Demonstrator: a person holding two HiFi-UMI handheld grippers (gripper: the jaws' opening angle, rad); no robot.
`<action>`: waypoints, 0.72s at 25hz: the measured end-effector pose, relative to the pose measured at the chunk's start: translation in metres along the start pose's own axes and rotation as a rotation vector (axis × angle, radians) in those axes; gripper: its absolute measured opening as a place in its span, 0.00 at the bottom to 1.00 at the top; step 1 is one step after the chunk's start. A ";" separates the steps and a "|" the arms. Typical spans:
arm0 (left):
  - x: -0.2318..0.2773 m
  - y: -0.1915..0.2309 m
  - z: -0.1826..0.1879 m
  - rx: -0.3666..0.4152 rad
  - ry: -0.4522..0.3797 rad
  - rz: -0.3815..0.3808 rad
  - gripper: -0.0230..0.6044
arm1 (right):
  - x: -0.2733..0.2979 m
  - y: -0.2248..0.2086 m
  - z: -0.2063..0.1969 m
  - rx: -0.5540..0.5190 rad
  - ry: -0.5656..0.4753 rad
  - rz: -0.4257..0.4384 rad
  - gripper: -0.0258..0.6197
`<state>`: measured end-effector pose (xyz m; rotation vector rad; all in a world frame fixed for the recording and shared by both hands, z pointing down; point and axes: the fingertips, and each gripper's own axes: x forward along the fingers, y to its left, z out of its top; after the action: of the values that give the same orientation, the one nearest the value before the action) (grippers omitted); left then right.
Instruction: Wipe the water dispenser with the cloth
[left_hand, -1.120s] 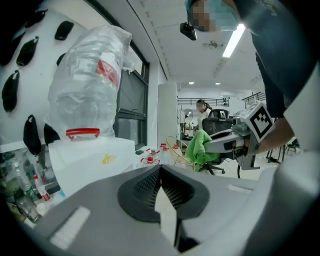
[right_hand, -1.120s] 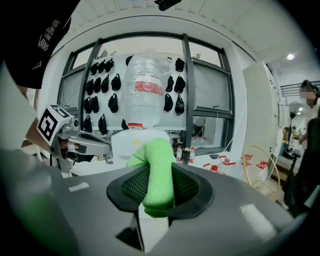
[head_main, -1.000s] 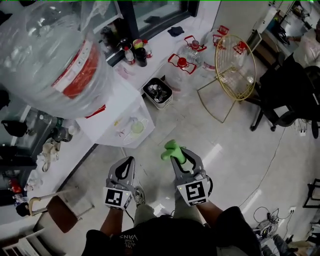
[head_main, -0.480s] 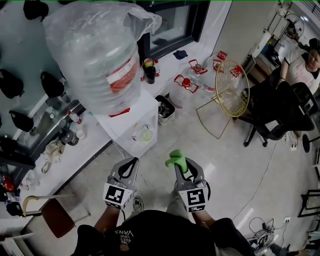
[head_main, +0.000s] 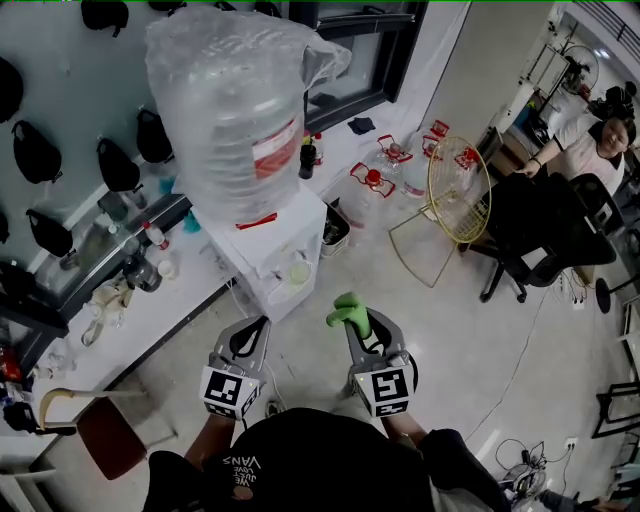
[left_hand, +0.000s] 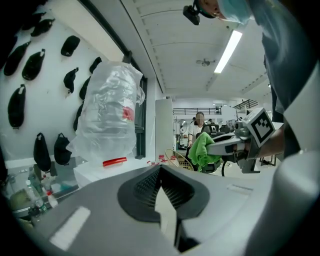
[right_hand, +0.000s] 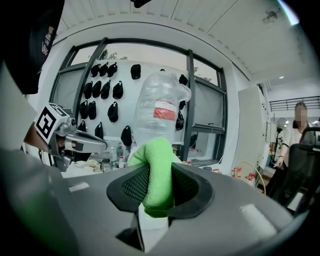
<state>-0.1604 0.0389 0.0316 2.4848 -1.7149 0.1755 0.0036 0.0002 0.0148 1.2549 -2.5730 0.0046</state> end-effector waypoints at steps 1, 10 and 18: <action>-0.003 0.001 0.000 -0.001 -0.003 0.005 0.04 | -0.001 0.003 0.000 -0.004 0.002 0.005 0.22; -0.009 -0.003 0.004 0.002 -0.026 -0.004 0.04 | -0.010 0.003 0.001 -0.007 0.016 -0.009 0.21; -0.007 -0.013 0.000 0.011 -0.021 -0.036 0.04 | -0.021 0.008 -0.006 0.009 0.024 -0.021 0.21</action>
<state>-0.1508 0.0502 0.0302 2.5322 -1.6803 0.1566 0.0109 0.0223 0.0162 1.2772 -2.5422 0.0270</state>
